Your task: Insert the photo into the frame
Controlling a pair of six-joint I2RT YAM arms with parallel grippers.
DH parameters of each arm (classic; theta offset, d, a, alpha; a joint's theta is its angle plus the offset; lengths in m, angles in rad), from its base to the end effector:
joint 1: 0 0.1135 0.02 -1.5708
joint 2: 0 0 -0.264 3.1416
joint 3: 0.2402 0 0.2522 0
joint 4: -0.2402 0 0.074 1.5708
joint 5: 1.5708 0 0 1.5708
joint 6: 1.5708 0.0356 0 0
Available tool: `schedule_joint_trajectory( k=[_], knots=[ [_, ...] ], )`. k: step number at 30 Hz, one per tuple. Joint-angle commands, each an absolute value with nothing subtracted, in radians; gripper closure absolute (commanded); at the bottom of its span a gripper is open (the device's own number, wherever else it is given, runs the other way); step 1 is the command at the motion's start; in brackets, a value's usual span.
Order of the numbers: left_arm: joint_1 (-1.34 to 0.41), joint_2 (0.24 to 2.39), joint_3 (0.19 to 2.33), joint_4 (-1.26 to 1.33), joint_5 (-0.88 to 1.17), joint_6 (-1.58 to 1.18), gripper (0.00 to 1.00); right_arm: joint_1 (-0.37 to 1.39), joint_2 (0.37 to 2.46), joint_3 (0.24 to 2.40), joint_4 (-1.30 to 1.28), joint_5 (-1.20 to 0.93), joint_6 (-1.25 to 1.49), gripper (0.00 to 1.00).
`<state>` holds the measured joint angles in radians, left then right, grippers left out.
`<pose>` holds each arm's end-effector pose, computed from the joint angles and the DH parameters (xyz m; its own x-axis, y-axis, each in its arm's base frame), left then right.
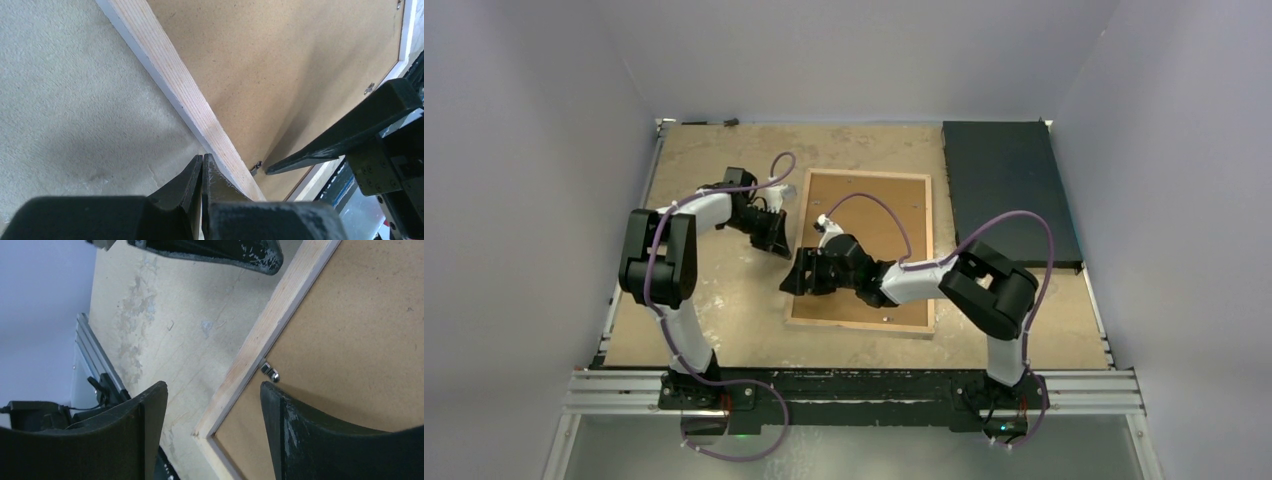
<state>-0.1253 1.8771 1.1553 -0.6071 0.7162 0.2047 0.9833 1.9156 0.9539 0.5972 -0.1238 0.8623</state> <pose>0.3416 -0.0666 0.1505 -0.8923 0.2669 -0.3641 0.4409 0.6888 -0.5754 0.2185 0.3360 0.1564 -0.8043 0.1517 -0.5745 -0.4290 0.5207 0.7381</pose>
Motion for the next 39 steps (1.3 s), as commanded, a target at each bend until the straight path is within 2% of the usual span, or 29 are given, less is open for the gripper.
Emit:
schedule_joint_trajectory(
  k=[1, 5, 8, 11, 20, 31, 39],
  knots=[
    [-0.108, 1.837, 1.236, -0.637, 0.747, 0.206, 1.00, 0.970, 1.755, 0.995, 0.512, -0.121, 0.799, 0.28],
    [-0.084, 1.858, 1.305, -0.612, 0.778, 0.147, 1.00, 0.906, 1.676, 1.021, 0.437, -0.092, 0.730, 0.24],
    [-0.083, 1.893, 1.344, -0.535, 0.776, 0.072, 0.82, 0.797, 1.671, 1.028, 0.443, -0.141, 0.708, 0.21],
    [-0.083, 1.971, 1.391, -0.482, 0.768, -0.007, 0.72, 0.732, 1.716, 1.093, 0.416, -0.158, 0.659, 0.17],
    [-0.086, 2.115, 1.474, -0.349, 0.770, -0.134, 0.64, 0.637, 1.927, 1.304, 0.407, -0.209, 0.629, 0.15],
    [-0.089, 2.167, 1.443, -0.325, 0.793, -0.131, 0.91, 0.577, 2.180, 1.525, 0.431, -0.287, 0.608, 0.13],
    [-0.089, 2.156, 1.400, -0.334, 0.787, -0.103, 0.99, 0.564, 2.301, 1.638, 0.433, -0.359, 0.606, 0.13]
  ],
)
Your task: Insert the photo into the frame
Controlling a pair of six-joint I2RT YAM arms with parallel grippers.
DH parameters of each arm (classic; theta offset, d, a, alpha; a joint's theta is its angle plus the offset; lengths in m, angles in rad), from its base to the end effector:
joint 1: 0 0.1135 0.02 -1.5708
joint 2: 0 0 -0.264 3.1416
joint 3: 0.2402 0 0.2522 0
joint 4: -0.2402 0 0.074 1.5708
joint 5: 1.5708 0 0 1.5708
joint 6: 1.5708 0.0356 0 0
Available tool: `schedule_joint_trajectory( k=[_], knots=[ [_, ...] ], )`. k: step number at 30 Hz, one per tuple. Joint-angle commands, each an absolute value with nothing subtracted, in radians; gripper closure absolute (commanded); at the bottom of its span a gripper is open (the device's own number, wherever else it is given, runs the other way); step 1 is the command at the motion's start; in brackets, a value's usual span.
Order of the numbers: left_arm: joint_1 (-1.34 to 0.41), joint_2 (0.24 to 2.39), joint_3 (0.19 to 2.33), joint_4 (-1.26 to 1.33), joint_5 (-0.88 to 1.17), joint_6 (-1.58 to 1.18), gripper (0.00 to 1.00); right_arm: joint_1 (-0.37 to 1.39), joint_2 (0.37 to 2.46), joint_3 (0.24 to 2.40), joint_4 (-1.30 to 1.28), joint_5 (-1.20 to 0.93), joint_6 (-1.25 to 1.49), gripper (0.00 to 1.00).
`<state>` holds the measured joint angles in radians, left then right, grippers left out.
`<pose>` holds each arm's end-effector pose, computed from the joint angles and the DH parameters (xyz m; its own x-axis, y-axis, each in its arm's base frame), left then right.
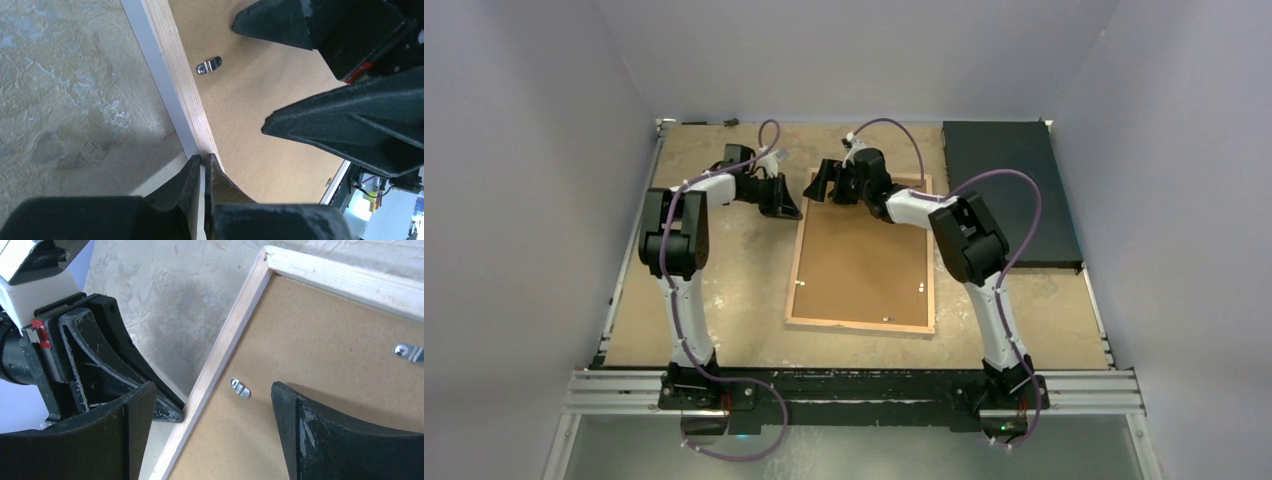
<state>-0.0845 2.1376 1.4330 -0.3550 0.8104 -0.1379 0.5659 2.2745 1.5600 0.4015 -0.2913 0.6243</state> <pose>0.4317 -0.0625 0.1373 -0.9173 -0.0174 -0.3977 0.2880 0.6607 -0.6932 0.4318 0.2864 0.1663 -0.6459 0.2530 -0.7203 -0.4519 0.6337 0.6279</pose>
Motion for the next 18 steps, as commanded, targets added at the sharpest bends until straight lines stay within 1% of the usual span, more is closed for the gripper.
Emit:
schedule_joint_trajectory(
  k=[1, 7, 18],
  knots=[
    [-0.090, 2.155, 1.396, -0.335, 0.784, -0.101, 1.00, 0.563, 2.315, 1.645, 0.433, -0.368, 0.607, 0.13],
    [-0.089, 2.150, 1.383, -0.334, 0.774, -0.089, 1.00, 0.563, 2.349, 1.653, 0.449, -0.394, 0.623, 0.15],
    [-0.089, 2.137, 1.377, -0.339, 0.769, -0.077, 1.00, 0.566, 2.306, 1.588, 0.475, -0.423, 0.616, 0.18]
  ],
)
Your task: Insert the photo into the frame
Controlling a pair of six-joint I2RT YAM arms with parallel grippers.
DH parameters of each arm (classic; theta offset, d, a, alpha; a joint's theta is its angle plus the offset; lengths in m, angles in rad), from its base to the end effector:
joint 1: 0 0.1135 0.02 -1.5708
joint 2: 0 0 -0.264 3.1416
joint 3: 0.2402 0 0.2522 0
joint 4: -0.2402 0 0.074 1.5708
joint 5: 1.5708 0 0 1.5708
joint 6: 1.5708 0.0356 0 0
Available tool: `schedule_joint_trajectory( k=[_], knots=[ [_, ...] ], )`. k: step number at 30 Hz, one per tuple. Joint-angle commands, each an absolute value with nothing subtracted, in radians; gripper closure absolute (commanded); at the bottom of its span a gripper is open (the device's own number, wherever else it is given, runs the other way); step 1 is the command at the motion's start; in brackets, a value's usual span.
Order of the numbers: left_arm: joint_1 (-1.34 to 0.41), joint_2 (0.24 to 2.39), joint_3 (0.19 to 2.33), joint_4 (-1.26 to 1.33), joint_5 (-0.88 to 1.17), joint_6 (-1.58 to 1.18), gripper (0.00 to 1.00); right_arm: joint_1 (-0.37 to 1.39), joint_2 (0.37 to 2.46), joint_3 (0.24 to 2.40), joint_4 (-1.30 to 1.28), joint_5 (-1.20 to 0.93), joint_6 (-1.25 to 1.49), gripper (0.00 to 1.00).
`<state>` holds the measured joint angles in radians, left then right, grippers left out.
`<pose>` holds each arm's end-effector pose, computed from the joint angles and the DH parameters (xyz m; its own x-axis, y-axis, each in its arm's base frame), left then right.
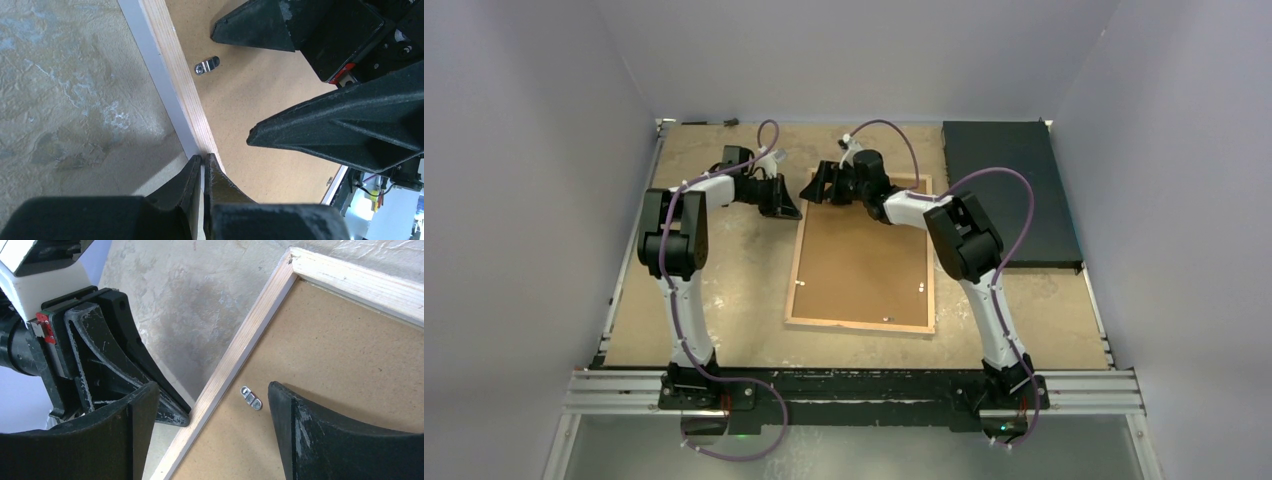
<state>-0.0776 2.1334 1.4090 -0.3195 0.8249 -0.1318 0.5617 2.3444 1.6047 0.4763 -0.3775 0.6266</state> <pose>0.4301 -0.0597 0.1346 -0.9096 -0.0187 -0.4151 0.3039 0.6511 -0.6954 0.4409 0.2930 0.1537 -0.6455 0.2379 -0.7258 -0.5158 0.5651 0.6439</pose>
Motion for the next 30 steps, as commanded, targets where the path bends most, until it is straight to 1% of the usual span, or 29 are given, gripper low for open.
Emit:
schedule_joint_trajectory(
  k=[1, 14, 30],
  knots=[
    [-0.089, 2.137, 1.377, -0.340, 0.768, -0.076, 1.00, 0.567, 2.304, 1.587, 0.472, -0.427, 0.614, 0.18],
    [-0.090, 2.130, 1.377, -0.356, 0.761, -0.059, 1.00, 0.582, 2.257, 1.515, 0.501, -0.447, 0.616, 0.19],
    [-0.089, 2.120, 1.377, -0.368, 0.762, -0.051, 1.00, 0.597, 2.295, 1.540, 0.518, -0.484, 0.645, 0.20]
  ],
)
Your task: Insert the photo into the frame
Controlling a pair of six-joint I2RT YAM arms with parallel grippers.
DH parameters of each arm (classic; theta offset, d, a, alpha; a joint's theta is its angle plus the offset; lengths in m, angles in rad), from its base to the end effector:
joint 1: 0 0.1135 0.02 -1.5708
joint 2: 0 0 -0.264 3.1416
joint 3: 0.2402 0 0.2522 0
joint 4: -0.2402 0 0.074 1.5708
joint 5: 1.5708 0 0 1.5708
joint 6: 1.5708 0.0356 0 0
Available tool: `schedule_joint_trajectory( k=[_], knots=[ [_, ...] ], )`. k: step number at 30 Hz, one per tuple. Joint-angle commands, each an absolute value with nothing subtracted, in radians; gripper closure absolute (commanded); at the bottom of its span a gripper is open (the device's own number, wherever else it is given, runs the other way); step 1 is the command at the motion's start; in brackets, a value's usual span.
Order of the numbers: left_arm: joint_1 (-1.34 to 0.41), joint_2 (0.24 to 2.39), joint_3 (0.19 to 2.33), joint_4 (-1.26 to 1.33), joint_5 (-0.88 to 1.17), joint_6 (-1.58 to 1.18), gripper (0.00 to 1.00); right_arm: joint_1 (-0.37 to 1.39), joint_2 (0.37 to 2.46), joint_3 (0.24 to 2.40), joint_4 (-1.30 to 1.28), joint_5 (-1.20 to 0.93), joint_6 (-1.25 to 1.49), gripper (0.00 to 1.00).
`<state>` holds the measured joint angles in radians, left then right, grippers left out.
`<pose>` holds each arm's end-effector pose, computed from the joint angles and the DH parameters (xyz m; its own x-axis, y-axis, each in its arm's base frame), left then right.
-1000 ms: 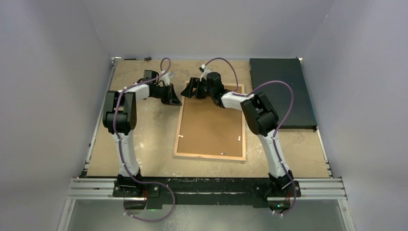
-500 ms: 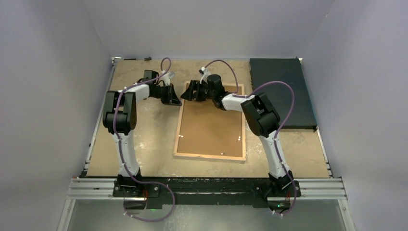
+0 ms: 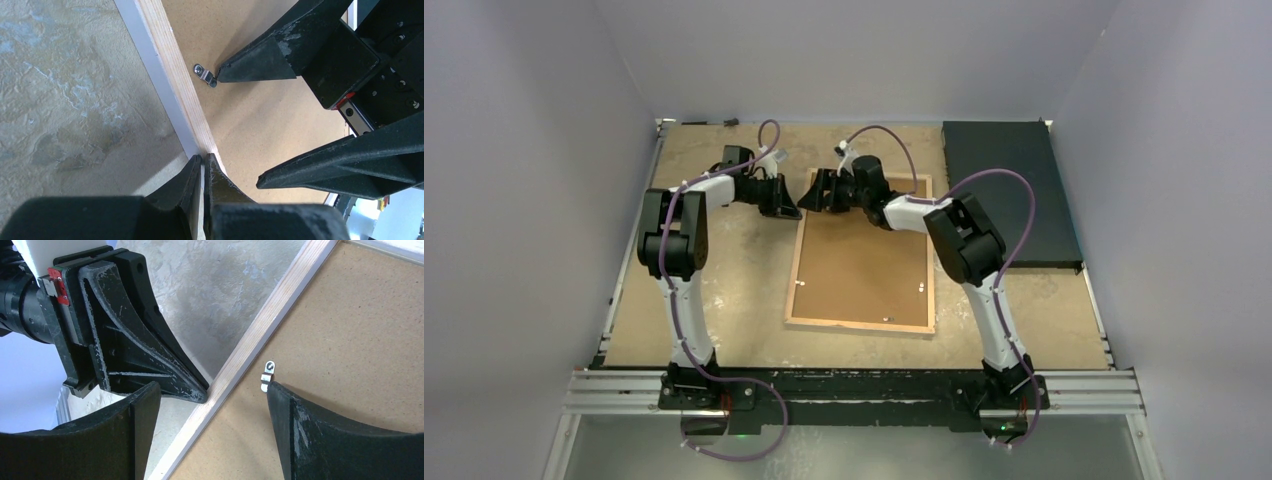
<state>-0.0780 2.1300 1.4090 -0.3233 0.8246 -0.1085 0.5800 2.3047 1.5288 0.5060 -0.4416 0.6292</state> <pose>0.4296 -0.0598 0.1358 -0.9024 -0.0032 -0.4308 0.3250 0.6515 -0.6855 0.4233 0.2955 0.1525 -0.6747 0.1941 -0.7122 -0.5479 0.5149 0.6593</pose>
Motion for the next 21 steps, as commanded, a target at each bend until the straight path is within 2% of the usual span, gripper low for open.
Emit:
schedule_joint_trajectory(
  k=[1, 21],
  knots=[
    [-0.089, 2.120, 1.377, -0.368, 0.763, -0.049, 1.00, 0.597, 2.299, 1.544, 0.518, -0.485, 0.647, 0.20],
    [-0.089, 2.114, 1.373, -0.389, 0.767, -0.036, 1.00, 0.597, 2.365, 1.595, 0.523, -0.485, 0.694, 0.20]
  ],
)
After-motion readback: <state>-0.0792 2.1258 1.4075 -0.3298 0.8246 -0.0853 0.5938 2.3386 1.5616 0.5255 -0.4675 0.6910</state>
